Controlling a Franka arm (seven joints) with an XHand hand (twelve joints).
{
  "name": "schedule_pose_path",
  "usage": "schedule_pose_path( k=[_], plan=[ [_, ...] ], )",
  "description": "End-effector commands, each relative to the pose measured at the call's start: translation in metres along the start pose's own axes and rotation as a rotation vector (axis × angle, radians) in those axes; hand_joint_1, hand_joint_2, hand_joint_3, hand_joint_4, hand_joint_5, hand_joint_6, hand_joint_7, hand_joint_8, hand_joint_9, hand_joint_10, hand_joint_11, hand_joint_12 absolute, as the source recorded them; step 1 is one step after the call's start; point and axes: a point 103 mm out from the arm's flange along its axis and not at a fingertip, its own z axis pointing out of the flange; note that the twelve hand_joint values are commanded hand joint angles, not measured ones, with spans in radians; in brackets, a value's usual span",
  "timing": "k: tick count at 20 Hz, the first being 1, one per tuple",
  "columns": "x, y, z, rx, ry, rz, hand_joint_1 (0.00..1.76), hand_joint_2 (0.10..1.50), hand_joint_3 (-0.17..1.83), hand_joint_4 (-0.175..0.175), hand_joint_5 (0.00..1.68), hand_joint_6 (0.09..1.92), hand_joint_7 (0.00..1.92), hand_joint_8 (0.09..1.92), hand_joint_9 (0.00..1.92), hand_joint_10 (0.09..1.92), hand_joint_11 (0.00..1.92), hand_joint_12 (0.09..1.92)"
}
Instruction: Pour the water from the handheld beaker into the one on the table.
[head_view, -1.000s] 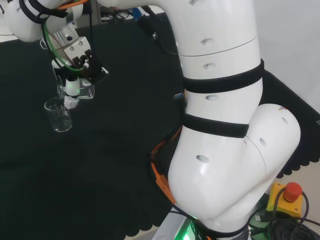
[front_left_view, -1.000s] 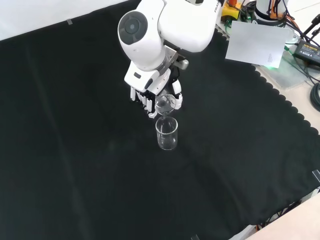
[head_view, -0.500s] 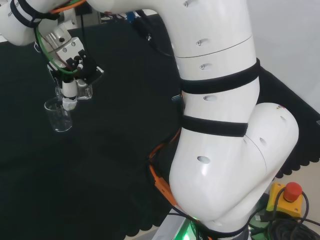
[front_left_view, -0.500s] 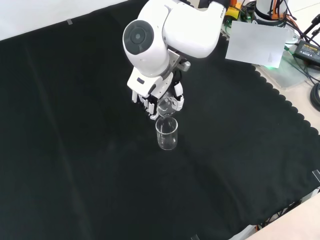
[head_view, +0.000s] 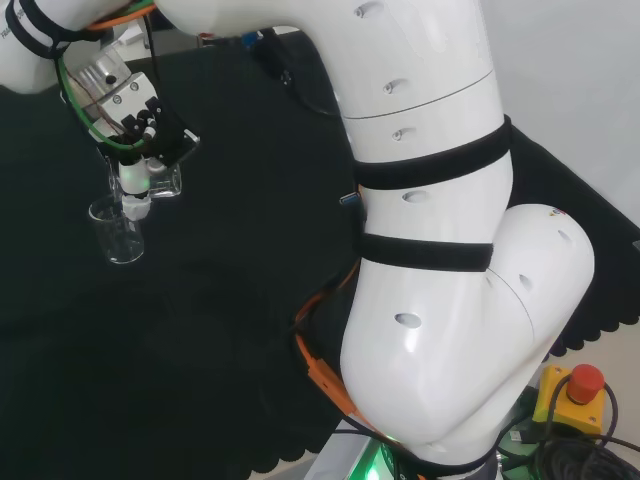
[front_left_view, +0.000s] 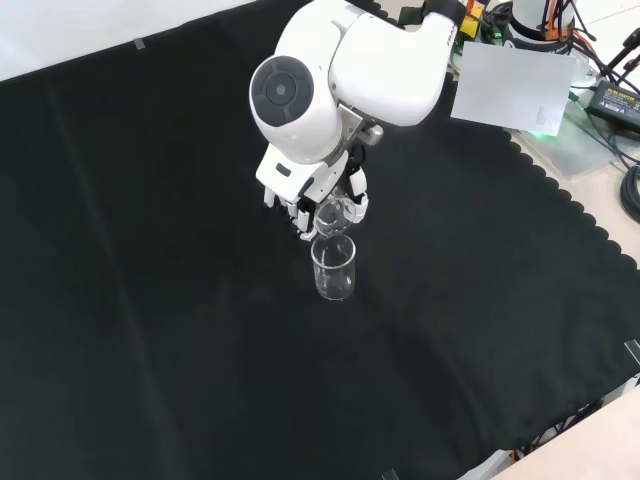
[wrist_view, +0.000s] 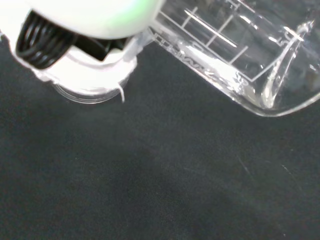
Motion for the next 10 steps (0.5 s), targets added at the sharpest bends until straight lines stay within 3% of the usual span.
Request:
schedule_pose_path(
  k=[1,10],
  plan=[
    [0.0028,0.0002,-0.0020,0.018,-0.034,0.013,1.16,0.66,0.54,0.175,1.48,0.21,1.79,0.09,1.67,0.09,0.96,1.03],
    [0.0035,0.0018,-0.0042,0.042,-0.056,0.030,1.16,0.66,0.54,0.175,1.48,0.22,1.79,0.09,1.67,0.09,0.96,1.03]
  ],
)
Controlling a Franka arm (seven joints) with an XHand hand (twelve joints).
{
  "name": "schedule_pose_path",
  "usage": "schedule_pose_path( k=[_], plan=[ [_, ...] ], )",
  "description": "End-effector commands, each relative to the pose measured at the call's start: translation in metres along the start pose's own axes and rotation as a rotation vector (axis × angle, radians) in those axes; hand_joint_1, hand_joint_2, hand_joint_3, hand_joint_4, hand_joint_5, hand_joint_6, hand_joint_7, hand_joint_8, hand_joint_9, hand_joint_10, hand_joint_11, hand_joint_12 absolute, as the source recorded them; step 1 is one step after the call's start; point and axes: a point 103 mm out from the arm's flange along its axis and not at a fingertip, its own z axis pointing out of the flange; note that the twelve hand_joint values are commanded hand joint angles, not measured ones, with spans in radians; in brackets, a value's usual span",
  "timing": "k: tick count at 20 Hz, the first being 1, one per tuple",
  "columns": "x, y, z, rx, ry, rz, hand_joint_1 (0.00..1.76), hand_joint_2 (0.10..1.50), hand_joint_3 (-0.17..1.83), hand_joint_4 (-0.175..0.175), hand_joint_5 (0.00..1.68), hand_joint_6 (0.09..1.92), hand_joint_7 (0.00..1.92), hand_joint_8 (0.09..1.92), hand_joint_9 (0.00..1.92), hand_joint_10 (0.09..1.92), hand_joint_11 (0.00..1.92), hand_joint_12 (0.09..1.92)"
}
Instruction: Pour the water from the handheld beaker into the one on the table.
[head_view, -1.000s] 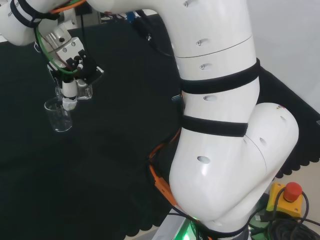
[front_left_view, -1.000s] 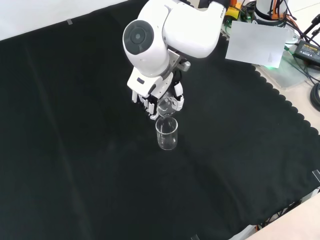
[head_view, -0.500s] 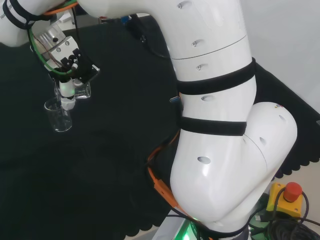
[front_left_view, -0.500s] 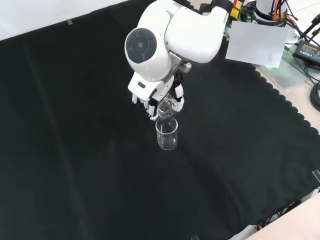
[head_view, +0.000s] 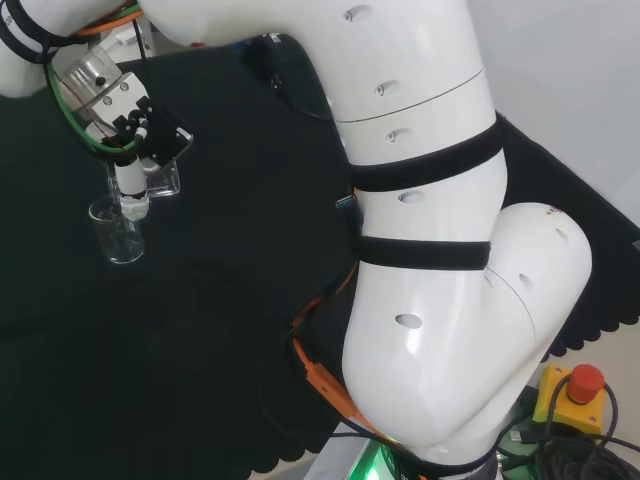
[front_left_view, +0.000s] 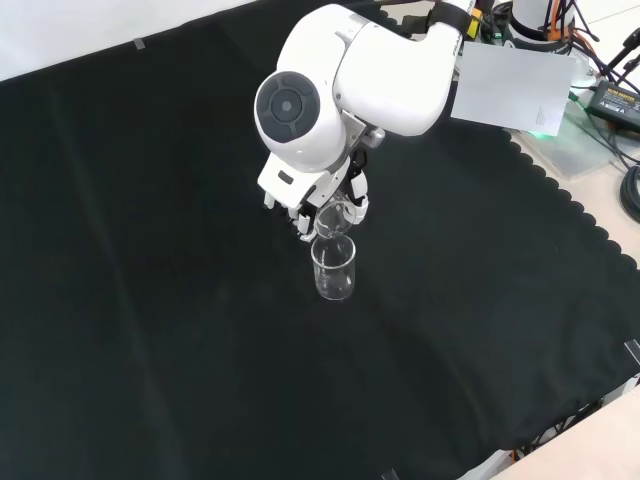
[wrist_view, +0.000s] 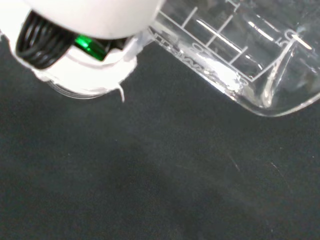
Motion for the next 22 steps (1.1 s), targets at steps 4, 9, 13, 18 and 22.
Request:
schedule_pose_path(
  k=[4,9,13,18,22],
  plan=[
    [-0.0003,0.0021,-0.0011,0.037,-0.029,0.025,1.16,0.66,0.54,0.175,1.48,0.22,1.79,0.09,1.67,0.09,0.96,1.03],
    [0.0007,0.0033,-0.0017,0.050,-0.039,0.036,1.16,0.66,0.54,0.175,1.48,0.22,1.79,0.09,1.68,0.09,0.96,1.03],
    [0.0014,0.0040,-0.0027,0.061,-0.046,0.043,1.16,0.66,0.54,0.175,1.48,0.22,1.79,0.09,1.68,0.09,0.96,1.03],
    [0.0019,0.0040,-0.0041,0.069,-0.055,0.049,1.16,0.66,0.54,0.175,1.48,0.23,1.79,0.09,1.68,0.09,0.96,1.03],
    [0.0027,0.0033,-0.0067,0.072,-0.067,0.054,1.16,0.66,0.54,0.175,1.48,0.23,1.79,0.09,1.68,0.09,0.96,1.03]
  ],
)
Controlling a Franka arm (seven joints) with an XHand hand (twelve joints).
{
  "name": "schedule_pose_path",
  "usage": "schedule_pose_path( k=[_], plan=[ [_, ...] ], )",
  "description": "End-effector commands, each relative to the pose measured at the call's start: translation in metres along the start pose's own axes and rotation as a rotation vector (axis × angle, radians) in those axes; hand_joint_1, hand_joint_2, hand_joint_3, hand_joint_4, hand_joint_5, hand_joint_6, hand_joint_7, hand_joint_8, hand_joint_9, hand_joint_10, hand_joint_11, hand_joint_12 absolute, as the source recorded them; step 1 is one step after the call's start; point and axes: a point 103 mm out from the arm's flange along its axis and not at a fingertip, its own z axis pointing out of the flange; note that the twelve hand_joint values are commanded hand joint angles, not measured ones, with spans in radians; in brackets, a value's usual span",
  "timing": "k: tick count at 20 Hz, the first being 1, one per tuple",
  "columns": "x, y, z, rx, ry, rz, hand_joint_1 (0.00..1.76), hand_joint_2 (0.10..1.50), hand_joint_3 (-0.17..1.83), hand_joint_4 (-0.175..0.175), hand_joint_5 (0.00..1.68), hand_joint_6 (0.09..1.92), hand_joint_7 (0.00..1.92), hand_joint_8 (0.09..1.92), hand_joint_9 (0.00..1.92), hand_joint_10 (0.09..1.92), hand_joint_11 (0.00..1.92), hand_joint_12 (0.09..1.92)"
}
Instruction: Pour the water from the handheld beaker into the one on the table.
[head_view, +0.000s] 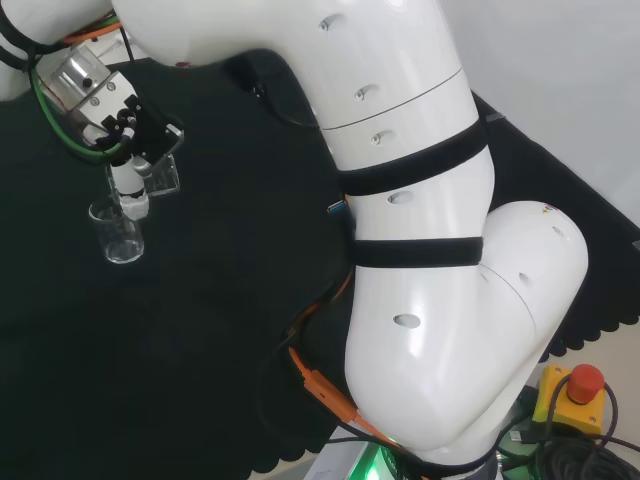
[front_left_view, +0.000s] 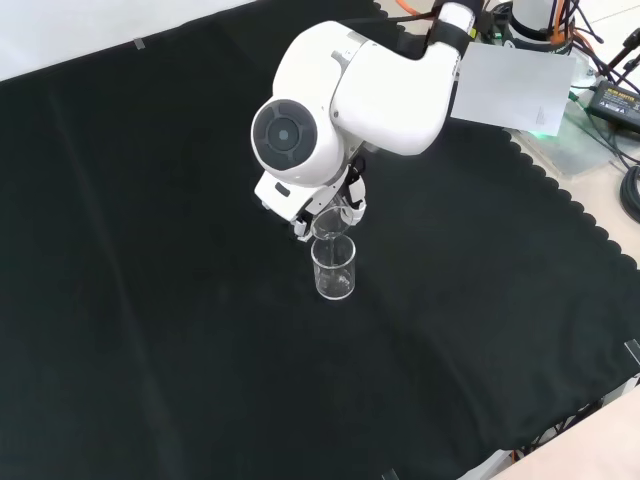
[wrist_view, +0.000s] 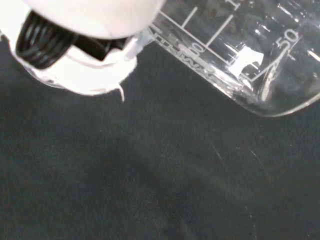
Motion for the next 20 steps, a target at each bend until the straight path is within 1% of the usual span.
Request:
schedule_pose_path(
  k=[1,14,20],
  plan=[
    [0.0006,-0.0010,-0.0030,0.003,-0.014,0.007,1.16,0.66,0.54,0.175,1.47,0.23,1.79,0.09,1.68,0.09,0.96,1.03],
    [0.0054,-0.0001,-0.0056,0.041,-0.050,0.024,1.16,0.66,0.54,0.175,1.47,0.24,1.79,0.09,1.68,0.09,0.96,1.03],
    [0.0059,-0.0009,-0.0089,0.048,-0.061,0.029,1.16,0.66,0.54,0.175,1.47,0.25,1.79,0.09,1.68,0.09,0.96,1.03]
  ],
)
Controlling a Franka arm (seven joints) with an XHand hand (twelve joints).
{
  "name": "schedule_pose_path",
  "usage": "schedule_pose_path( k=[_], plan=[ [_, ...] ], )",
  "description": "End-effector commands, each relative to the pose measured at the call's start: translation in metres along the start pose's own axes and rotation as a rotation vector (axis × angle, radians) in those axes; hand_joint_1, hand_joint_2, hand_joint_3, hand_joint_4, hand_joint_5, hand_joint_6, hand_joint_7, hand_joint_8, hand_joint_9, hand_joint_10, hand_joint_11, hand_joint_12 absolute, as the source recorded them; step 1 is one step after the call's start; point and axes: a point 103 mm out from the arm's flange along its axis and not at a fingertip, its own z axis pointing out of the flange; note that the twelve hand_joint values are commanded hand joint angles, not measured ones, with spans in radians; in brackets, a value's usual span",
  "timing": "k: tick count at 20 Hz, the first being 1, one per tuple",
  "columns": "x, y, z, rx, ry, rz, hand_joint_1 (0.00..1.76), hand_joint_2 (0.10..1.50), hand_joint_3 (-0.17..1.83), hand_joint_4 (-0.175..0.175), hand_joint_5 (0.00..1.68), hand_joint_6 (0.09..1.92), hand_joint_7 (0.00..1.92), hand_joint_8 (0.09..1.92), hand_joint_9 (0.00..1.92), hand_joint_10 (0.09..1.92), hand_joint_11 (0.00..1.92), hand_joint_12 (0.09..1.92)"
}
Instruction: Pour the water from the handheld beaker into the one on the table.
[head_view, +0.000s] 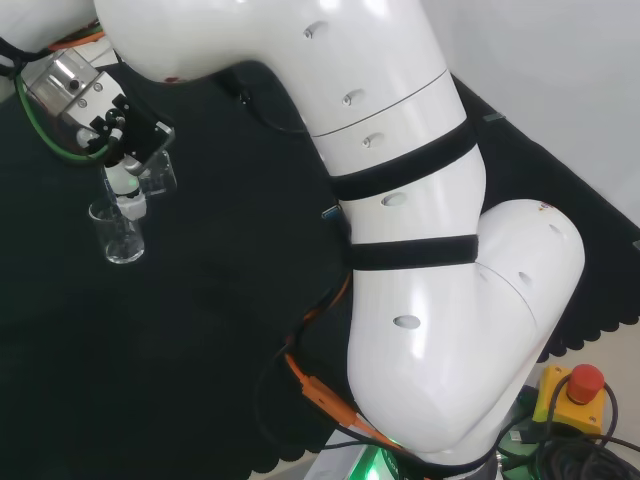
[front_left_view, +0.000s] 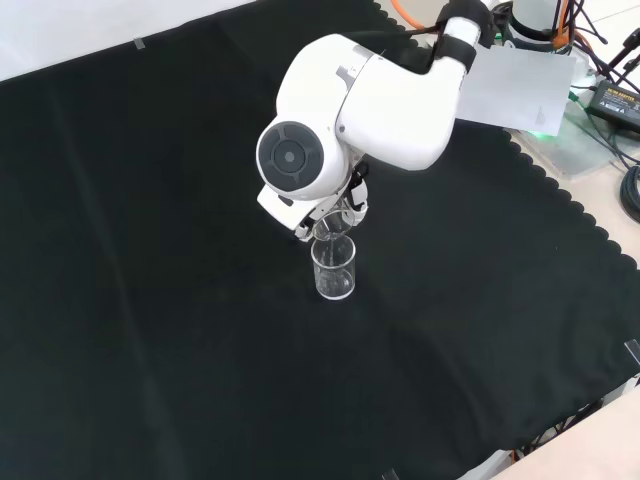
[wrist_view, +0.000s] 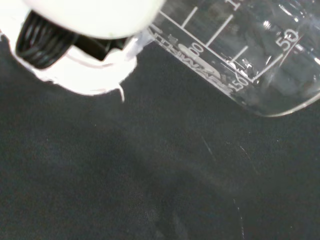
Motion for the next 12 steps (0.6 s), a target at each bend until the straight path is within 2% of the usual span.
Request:
schedule_pose_path(
  k=[1,12],
  plan=[
    [-0.0002,-0.0007,-0.0018,0.010,-0.011,0.007,1.16,0.66,0.54,0.175,1.47,0.25,1.79,0.09,1.68,0.09,0.96,1.03],
    [-0.0019,-0.0004,-0.0026,0.021,-0.014,0.010,1.16,0.66,0.54,0.175,1.46,0.25,1.79,0.09,1.68,0.09,0.96,1.02]
  ],
)
